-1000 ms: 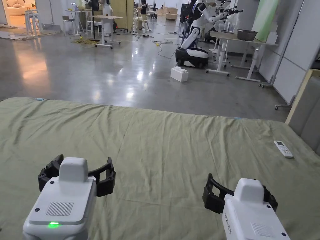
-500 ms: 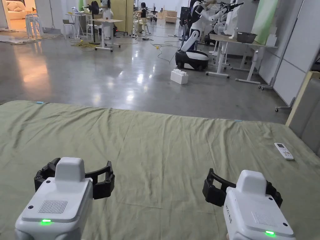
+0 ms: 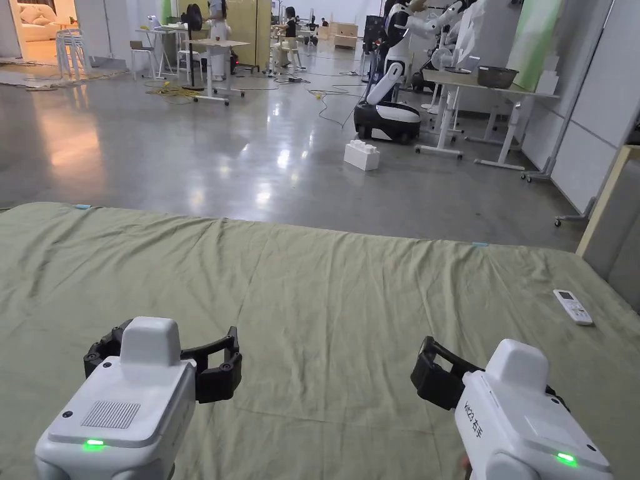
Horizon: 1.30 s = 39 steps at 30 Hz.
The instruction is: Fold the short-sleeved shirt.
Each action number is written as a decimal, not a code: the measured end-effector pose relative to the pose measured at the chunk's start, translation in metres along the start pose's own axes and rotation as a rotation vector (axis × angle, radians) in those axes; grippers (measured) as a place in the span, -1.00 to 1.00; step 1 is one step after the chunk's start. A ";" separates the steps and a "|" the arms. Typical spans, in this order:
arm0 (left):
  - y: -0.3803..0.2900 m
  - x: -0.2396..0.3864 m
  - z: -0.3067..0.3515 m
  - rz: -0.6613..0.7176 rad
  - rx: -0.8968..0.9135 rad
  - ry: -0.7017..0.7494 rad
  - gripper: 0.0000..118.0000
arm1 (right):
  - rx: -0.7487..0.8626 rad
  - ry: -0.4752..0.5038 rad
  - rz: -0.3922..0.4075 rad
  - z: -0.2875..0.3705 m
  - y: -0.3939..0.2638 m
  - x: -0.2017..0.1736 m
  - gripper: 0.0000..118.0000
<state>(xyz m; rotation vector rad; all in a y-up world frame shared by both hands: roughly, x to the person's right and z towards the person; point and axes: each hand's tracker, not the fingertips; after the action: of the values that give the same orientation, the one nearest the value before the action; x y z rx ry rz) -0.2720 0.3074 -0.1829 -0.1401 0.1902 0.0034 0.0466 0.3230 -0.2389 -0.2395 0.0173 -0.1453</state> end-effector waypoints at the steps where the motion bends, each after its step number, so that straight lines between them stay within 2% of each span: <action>1: 0.000 0.000 0.000 0.004 0.000 -0.002 0.88 | -0.001 -0.012 -0.001 0.000 -0.001 0.000 0.95; 9: 0.003 -0.004 -0.001 0.068 -0.012 -0.001 0.89 | -0.087 -0.087 0.028 -0.008 -0.005 0.001 0.95; 16: -0.002 0.001 -0.003 0.029 0.014 0.034 0.89 | -0.104 -0.079 0.044 -0.013 -0.009 -0.004 0.95; 23: -0.008 0.009 -0.002 -0.100 0.082 0.067 0.89 | -0.091 -0.084 0.068 -0.016 -0.009 -0.010 0.95; 30: -0.005 0.000 -0.007 -0.013 0.034 0.064 0.89 | -0.103 -0.060 0.075 -0.018 -0.007 -0.011 0.95; 39: -0.007 -0.006 -0.009 -0.023 0.013 0.065 0.89 | -0.113 -0.064 0.049 -0.022 -0.005 -0.008 0.95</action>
<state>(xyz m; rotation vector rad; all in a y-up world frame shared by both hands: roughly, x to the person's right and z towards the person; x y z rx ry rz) -0.2798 0.2993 -0.1890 -0.1292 0.2536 -0.0254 0.0371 0.3137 -0.2592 -0.3566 -0.0320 -0.0882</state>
